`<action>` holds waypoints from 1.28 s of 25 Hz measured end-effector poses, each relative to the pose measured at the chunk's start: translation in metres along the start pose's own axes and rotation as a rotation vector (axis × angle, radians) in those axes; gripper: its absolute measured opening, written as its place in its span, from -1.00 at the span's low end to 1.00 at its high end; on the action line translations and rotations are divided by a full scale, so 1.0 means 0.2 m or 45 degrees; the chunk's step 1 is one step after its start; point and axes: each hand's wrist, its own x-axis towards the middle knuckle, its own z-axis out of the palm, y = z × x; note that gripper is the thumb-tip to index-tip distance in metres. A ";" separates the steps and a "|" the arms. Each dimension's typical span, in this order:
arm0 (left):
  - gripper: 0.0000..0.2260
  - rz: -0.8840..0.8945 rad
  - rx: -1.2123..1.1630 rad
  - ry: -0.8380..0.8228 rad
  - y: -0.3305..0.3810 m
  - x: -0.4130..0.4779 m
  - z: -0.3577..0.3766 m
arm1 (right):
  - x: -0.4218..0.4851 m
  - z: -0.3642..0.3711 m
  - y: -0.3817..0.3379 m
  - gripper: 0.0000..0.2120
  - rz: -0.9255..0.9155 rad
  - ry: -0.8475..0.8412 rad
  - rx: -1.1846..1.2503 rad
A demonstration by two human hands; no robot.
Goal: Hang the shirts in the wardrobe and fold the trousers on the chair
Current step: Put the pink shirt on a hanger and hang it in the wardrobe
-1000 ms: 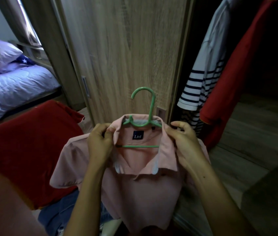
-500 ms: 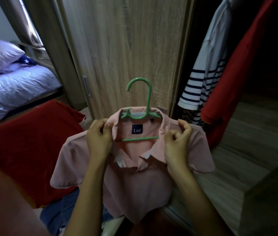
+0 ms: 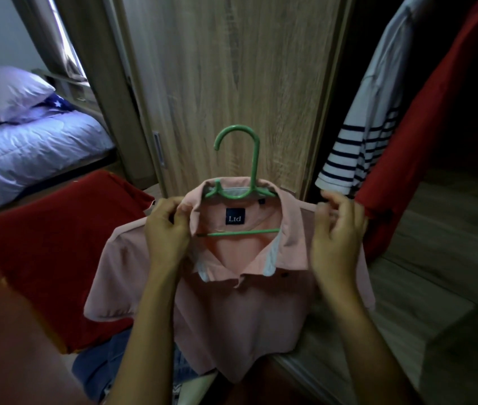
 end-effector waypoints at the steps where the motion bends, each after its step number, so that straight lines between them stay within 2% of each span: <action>1: -0.87 0.004 -0.019 -0.013 0.00 0.00 0.00 | 0.06 -0.01 -0.01 -0.66 -0.169 -0.135 -0.135; 3: -0.87 -0.007 -0.057 -0.042 -0.02 0.02 0.00 | 0.17 -0.01 0.00 -0.65 -0.329 -0.535 -0.442; 4: -0.85 -0.012 -0.064 -0.049 -0.04 0.02 0.00 | 0.20 0.00 0.01 -0.72 -0.345 -0.709 -0.538; 6: -0.84 0.000 -0.070 -0.039 -0.05 0.04 0.00 | 0.21 0.02 0.02 -0.93 -0.306 -0.872 -0.533; 8: -0.87 0.030 -0.104 -0.016 -0.03 0.06 0.00 | 0.20 0.04 -0.01 -0.86 -0.317 -0.786 -0.469; 10: -0.91 0.050 -0.192 0.044 0.00 0.07 0.01 | 0.18 0.05 -0.05 -0.79 -0.359 -0.587 -0.485; 12: -0.79 0.040 -0.288 0.145 0.00 0.05 0.03 | 0.18 0.05 -0.10 -0.80 -0.343 -0.465 -0.533; 15: -0.66 -0.138 -0.412 0.278 -0.03 0.00 0.04 | 0.17 0.04 -0.12 -0.85 -0.266 -0.433 -0.527; 17: -0.70 -0.211 -0.441 0.189 -0.06 -0.05 0.04 | 0.17 0.04 -0.12 -0.84 -0.235 -0.413 -0.506; 19: -0.84 -0.211 -0.440 0.000 -0.07 -0.08 0.06 | 0.15 0.03 -0.12 -0.84 -0.223 -0.399 -0.496; 21: -0.83 -0.195 -0.430 -0.102 -0.05 -0.05 0.07 | 0.14 0.05 -0.13 -0.84 -0.228 -0.410 -0.482; 26: -0.79 -0.244 -0.612 -0.132 -0.07 0.00 0.09 | 0.13 0.05 -0.13 -0.87 -0.221 -0.391 -0.502; 30: -0.83 -0.432 -0.693 -0.213 -0.13 -0.03 0.07 | 0.11 0.06 -0.12 -0.89 -0.207 -0.390 -0.500; 32: -0.84 -0.429 -0.548 -0.073 -0.11 -0.06 0.06 | 0.10 0.07 -0.12 -0.88 -0.209 -0.417 -0.492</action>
